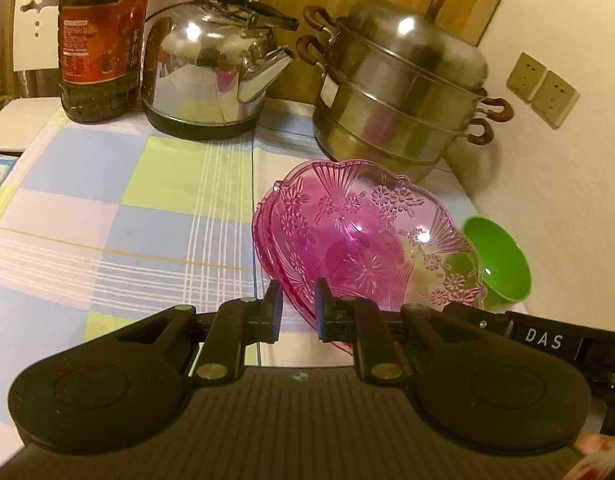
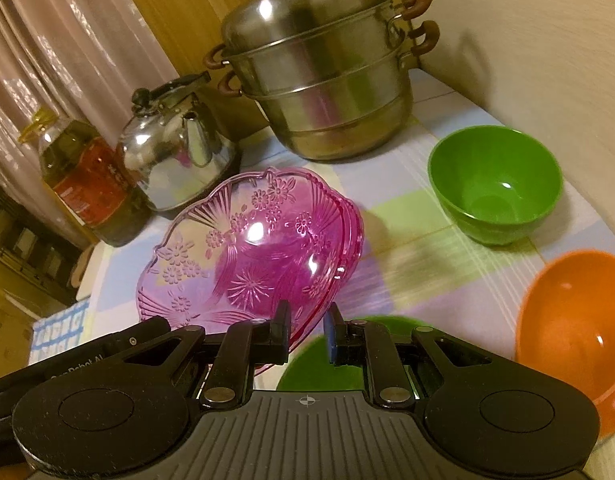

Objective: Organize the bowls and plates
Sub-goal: 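Lift the small pink dish with both tools and lower it onto the pink stack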

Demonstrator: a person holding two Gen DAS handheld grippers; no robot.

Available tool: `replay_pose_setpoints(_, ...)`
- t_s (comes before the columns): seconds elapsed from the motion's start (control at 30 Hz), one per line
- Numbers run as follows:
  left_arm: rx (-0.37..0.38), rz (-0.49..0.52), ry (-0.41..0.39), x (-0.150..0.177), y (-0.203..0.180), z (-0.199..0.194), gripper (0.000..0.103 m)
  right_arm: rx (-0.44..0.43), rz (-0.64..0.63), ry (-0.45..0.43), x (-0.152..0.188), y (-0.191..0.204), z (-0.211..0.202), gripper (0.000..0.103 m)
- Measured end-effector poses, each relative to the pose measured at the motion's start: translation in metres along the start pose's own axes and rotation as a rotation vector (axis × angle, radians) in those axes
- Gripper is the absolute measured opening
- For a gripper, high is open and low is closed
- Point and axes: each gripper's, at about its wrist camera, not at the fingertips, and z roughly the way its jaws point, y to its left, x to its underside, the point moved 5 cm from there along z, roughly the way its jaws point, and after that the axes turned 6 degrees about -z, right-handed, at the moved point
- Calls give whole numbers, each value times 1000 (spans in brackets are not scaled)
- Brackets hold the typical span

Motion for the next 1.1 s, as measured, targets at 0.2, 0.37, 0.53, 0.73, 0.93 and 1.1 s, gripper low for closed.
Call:
replay_pose_setpoints(0.2,4,-42,44,-14,8,40,15,11,-9,41,-16,-8,37,17)
replay_pose_setpoints(0.37,-24,-29,55,-19,9,66,15,20,-14,76,-27,-13,65,17)
replay_pose_setpoints(0.53,-40,-27,74,-21,12,86,15,27,-20,103,-30,-16,88,17)
replay_pose_setpoints(0.73,-66,13,76,-22,9,100,15,39,-24,121,-30,-21,102,17)
replay_pose_setpoints(0.93,-68,11,88,-21,10,107,16,41,-24,132,-32,-22,110,17)
replay_pose_setpoints(1.1,-102,28,81,-22,10,111,21,25,-8,138,-32,-23,114,17)
